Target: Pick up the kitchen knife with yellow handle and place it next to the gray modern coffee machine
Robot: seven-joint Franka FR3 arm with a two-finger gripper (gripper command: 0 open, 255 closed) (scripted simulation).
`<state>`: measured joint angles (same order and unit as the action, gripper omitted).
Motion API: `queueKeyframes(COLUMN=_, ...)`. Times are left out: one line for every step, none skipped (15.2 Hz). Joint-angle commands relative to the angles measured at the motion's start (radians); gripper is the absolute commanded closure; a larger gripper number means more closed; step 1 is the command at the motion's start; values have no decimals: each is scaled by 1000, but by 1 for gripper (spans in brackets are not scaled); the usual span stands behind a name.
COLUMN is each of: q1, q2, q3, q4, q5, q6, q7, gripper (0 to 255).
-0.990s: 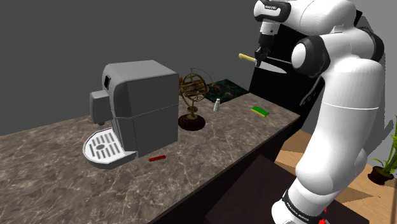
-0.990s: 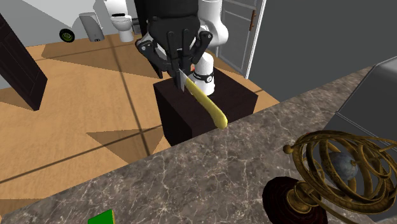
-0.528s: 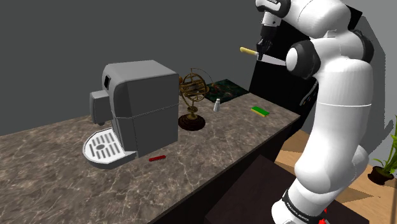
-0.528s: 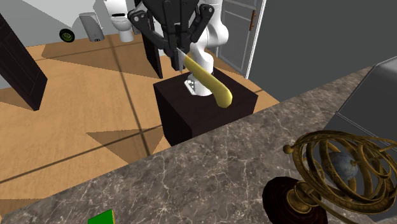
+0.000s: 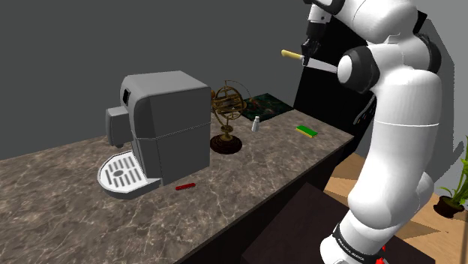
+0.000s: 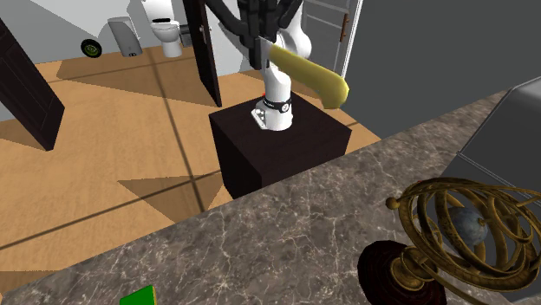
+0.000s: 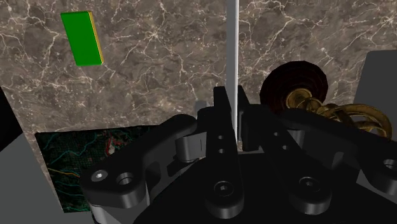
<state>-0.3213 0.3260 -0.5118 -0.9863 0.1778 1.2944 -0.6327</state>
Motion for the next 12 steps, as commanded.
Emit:
queueKeyframes(q1=77, q2=-92, q3=7, q4=-132, q5=-51, q6=49, q7=51, gripper=255)
queueKeyframes(q1=106, q2=-130, q3=16, q4=-179, q5=-71, q6=64, q7=78, gripper=255)
queueKeyframes(q1=132, q2=-164, q3=25, q4=-222, q5=-90, q6=77, q7=106, gripper=255)
queueKeyframes(q1=157, q2=-197, q3=35, q4=-262, q5=-107, q6=88, q7=134, gripper=255)
queueKeyframes(q1=178, q2=-227, q3=48, q4=-298, q5=-123, q6=97, q7=163, gripper=255)
queueKeyframes(q1=198, q2=-256, q3=61, q4=-331, q5=-138, q6=105, q7=192, gripper=255)
queueKeyframes(q1=216, q2=-282, q3=75, q4=-362, q5=-151, q6=112, q7=221, gripper=255)
queueKeyframes(q1=233, q2=-307, q3=89, q4=-390, q5=-163, q6=119, q7=249, gripper=255)
queueKeyframes(q1=249, q2=-331, q3=103, q4=-416, q5=-173, q6=124, q7=278, gripper=255)
queueKeyframes(q1=264, q2=-352, q3=119, q4=-441, q5=-182, q6=128, q7=306, gripper=255)
queueKeyframes(q1=278, q2=-373, q3=134, q4=-463, q5=-189, q6=132, q7=334, gripper=255)
queueKeyframes(q1=291, q2=-391, q3=149, q4=-484, q5=-196, q6=135, q7=363, gripper=255)
